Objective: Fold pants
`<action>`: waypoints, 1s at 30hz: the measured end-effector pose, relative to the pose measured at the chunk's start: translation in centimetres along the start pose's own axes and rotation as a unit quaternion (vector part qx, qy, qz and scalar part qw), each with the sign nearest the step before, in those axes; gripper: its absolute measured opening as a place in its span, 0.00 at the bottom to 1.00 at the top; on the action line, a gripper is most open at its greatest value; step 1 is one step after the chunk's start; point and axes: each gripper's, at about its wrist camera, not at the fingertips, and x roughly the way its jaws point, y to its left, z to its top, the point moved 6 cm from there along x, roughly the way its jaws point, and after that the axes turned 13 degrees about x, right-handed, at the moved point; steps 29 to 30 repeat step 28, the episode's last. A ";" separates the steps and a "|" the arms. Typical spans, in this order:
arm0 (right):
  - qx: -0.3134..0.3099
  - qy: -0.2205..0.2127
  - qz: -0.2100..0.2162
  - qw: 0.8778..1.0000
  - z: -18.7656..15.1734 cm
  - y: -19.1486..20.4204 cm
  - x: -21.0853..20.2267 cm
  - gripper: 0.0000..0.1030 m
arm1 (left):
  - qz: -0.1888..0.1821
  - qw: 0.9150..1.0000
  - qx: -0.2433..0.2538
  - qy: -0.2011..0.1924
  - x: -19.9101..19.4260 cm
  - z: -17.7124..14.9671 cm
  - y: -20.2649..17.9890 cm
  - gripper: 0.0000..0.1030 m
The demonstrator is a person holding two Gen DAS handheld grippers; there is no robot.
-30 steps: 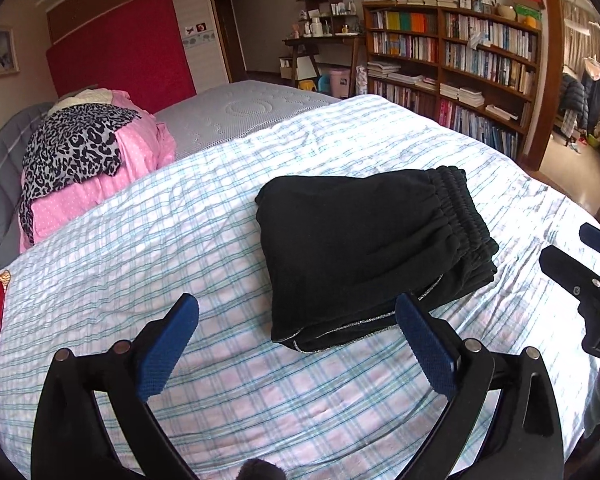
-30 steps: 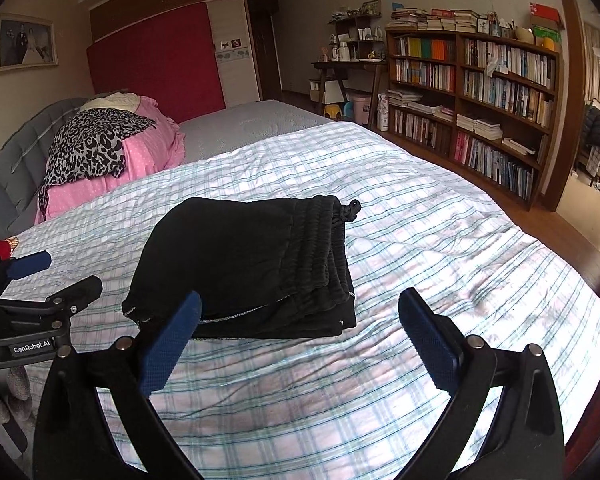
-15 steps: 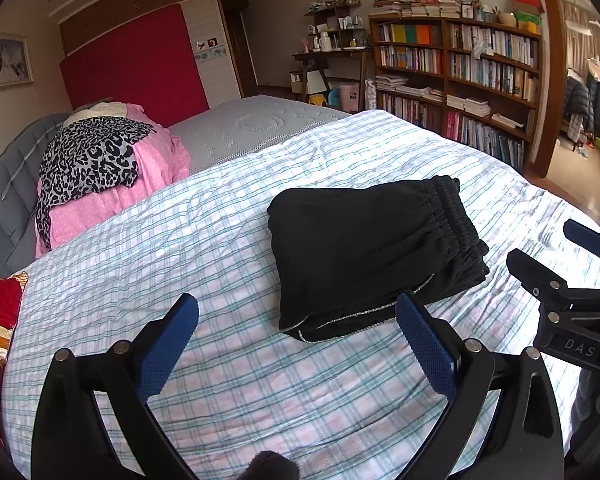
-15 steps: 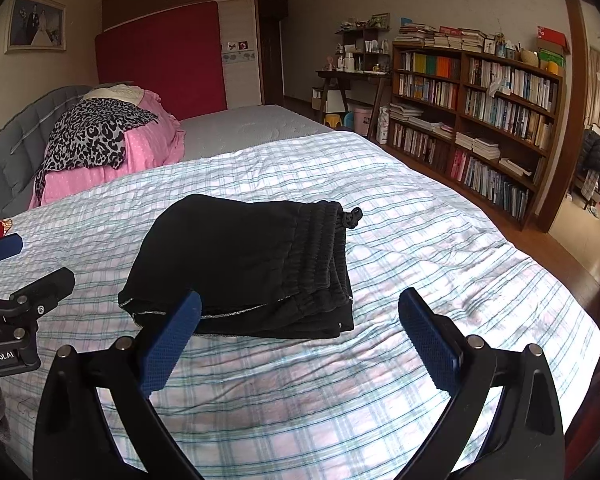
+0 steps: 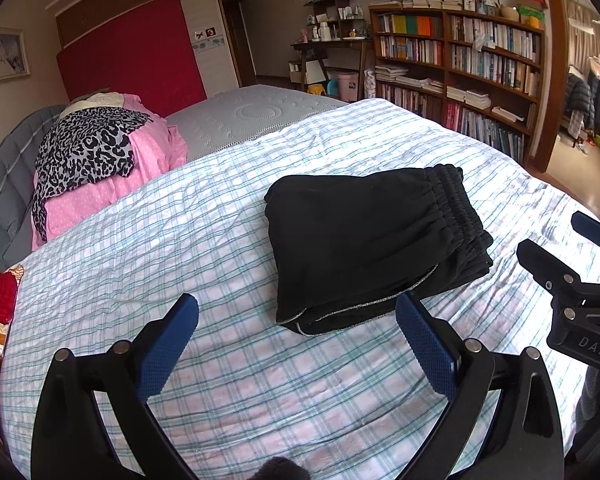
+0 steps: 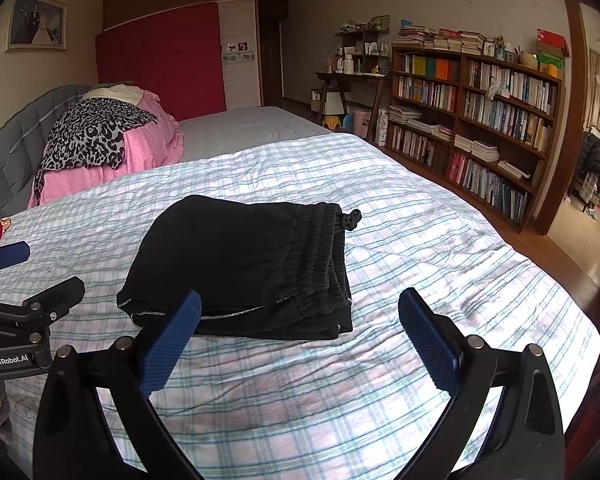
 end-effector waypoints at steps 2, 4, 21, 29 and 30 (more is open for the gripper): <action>-0.001 -0.001 0.000 1.000 0.0 0.0 -0.1 0.97 | 0.000 1.000 0.000 0.000 0.0 0.0 0.1 0.95; -0.002 -0.001 0.000 1.000 -0.1 0.0 -0.1 0.97 | 0.000 1.000 0.001 0.000 0.1 0.0 0.1 0.95; 0.000 0.009 -0.002 1.000 -0.3 -0.1 0.6 0.97 | 0.000 1.000 0.014 -0.011 0.1 0.0 -0.4 0.95; 0.023 0.032 -0.014 0.999 -1.4 -1.6 2.3 0.97 | -0.016 0.998 -0.038 0.047 3.1 -2.8 2.1 0.95; 0.023 0.032 -0.014 0.999 -1.4 -1.6 2.3 0.97 | -0.016 0.998 -0.038 0.047 3.1 -2.8 2.1 0.95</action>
